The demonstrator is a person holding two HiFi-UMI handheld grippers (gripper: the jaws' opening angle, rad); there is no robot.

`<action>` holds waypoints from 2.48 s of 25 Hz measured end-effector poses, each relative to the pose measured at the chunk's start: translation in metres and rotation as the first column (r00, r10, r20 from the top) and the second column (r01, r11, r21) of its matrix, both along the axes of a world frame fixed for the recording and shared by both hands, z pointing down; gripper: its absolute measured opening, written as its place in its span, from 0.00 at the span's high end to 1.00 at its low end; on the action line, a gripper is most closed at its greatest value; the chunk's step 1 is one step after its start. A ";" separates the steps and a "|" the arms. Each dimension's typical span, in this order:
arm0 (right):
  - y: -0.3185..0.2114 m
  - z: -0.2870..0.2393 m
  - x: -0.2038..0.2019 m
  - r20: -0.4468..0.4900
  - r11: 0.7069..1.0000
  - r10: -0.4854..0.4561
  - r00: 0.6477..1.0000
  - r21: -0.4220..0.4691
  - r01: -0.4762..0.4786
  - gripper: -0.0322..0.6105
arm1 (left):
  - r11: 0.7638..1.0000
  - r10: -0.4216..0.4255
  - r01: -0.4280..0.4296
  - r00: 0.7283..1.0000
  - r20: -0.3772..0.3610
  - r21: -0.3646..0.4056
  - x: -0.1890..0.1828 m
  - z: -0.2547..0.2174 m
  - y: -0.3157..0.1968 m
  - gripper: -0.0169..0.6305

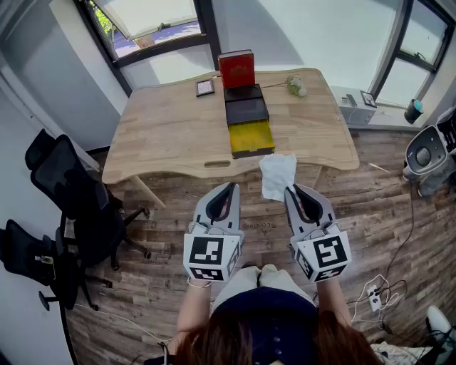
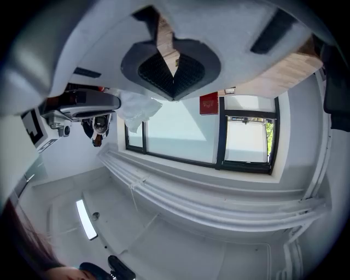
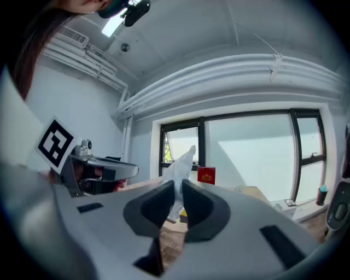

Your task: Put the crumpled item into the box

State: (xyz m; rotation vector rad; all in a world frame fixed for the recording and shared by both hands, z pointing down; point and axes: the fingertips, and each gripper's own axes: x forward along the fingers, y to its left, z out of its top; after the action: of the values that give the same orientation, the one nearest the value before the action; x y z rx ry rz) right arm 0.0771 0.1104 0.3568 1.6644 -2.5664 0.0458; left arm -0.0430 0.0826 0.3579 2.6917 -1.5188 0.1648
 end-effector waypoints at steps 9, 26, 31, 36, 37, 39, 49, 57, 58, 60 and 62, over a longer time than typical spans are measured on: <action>0.001 0.010 0.003 -0.072 1.000 0.020 0.997 0.002 -0.019 0.87 | 1.000 -0.014 0.014 1.000 -0.012 0.011 0.004 0.001 -0.001 0.93; -0.023 0.013 -0.011 -0.083 0.998 0.056 0.995 0.000 -0.056 0.87 | 1.000 0.020 -0.021 0.999 -0.027 -0.002 -0.008 0.010 -0.023 0.93; -0.039 0.013 -0.020 -0.084 0.997 0.078 0.993 -0.004 -0.078 0.87 | 0.999 0.038 -0.039 0.999 -0.039 -0.013 -0.016 0.014 -0.039 0.93; -0.051 0.017 -0.026 -0.081 0.995 0.098 0.992 -0.017 -0.099 0.87 | 0.998 0.060 -0.061 0.997 -0.041 -0.023 -0.020 0.020 -0.052 0.93; -0.053 0.018 -0.026 -0.080 0.995 0.100 0.992 -0.020 -0.102 0.87 | 0.998 0.063 -0.064 0.997 -0.041 -0.027 -0.020 0.021 -0.054 0.93; -0.058 0.020 -0.025 -0.079 0.994 0.105 0.991 -0.025 -0.107 0.87 | 0.997 0.069 -0.070 0.997 -0.045 -0.034 -0.017 0.023 -0.058 0.93; -0.097 0.024 -0.013 -0.074 0.994 0.104 0.992 -0.030 -0.106 0.87 | 0.997 0.064 -0.066 0.997 -0.040 -0.044 -0.005 0.029 -0.097 0.93; -0.138 0.029 -0.002 -0.058 0.996 0.072 0.996 -0.044 -0.074 0.87 | 0.998 0.046 -0.047 0.999 -0.030 -0.043 0.016 0.033 -0.139 0.93; -0.142 0.031 0.002 -0.056 0.996 0.069 0.996 -0.047 -0.072 0.87 | 0.998 0.044 -0.045 0.999 -0.028 -0.044 0.019 0.033 -0.144 0.93; -0.151 0.033 0.007 -0.053 0.996 0.064 0.997 -0.053 -0.067 0.87 | 0.998 0.040 -0.041 0.999 -0.022 -0.042 0.025 0.033 -0.152 0.93; -0.163 0.033 0.009 -0.053 0.997 0.055 0.997 -0.056 -0.058 0.87 | 0.999 0.033 -0.034 0.999 -0.016 -0.041 0.028 0.033 -0.164 0.93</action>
State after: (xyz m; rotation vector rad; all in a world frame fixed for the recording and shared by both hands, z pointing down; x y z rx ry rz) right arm 0.0860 -0.0527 0.3893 1.6951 -2.4571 0.0782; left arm -0.0154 -0.0811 0.3904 2.6809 -1.4506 0.1737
